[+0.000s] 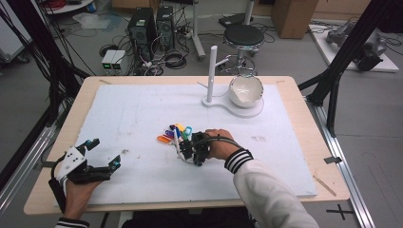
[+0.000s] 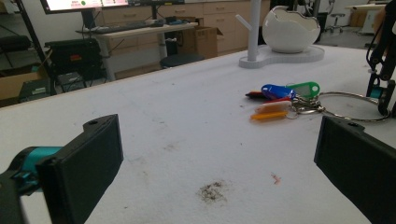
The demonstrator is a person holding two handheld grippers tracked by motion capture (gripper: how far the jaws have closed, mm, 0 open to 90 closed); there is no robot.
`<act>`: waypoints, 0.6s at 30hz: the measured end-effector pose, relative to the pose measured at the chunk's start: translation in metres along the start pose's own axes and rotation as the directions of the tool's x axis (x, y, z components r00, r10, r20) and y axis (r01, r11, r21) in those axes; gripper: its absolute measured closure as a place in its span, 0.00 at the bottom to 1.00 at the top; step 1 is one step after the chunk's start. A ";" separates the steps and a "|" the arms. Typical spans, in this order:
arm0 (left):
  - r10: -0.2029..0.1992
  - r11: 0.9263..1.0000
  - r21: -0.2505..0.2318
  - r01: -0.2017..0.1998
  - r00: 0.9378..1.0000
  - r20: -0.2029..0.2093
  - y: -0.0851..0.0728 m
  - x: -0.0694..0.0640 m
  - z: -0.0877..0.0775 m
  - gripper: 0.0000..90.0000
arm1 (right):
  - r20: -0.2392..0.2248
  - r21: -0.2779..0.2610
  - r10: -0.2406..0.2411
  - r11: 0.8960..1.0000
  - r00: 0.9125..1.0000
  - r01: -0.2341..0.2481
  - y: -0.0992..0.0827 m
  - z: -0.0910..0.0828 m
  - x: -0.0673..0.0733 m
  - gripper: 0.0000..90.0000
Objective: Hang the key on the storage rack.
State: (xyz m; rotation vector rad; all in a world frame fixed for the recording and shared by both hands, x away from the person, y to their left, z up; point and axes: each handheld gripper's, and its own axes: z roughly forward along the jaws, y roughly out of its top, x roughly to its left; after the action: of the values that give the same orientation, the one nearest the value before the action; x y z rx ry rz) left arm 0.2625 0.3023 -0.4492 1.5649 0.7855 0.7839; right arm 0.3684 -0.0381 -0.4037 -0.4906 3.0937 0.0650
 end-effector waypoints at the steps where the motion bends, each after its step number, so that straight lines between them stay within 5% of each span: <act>1: -0.002 1.000 0.000 0.002 1.000 0.001 0.000 0.000 0.000 0.02 | 0.003 -0.001 -0.009 1.000 1.000 0.009 0.000 0.000 0.000 0.93; 9: 0.000 1.000 0.001 0.000 1.000 0.001 0.000 0.000 0.000 0.02 | 0.022 0.010 -0.045 0.999 0.999 0.045 0.002 0.000 0.003 0.95; 18: -0.003 1.000 0.000 0.003 1.000 0.000 0.000 0.000 0.000 0.02 | 0.063 -0.011 0.013 1.000 0.998 -0.012 0.003 -0.002 0.007 0.96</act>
State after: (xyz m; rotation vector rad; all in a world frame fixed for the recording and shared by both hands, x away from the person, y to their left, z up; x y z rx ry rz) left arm 0.2627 0.3024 -0.4491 1.5636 0.7882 0.7812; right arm 0.3606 -0.0381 -0.4018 -0.4602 3.0365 0.0946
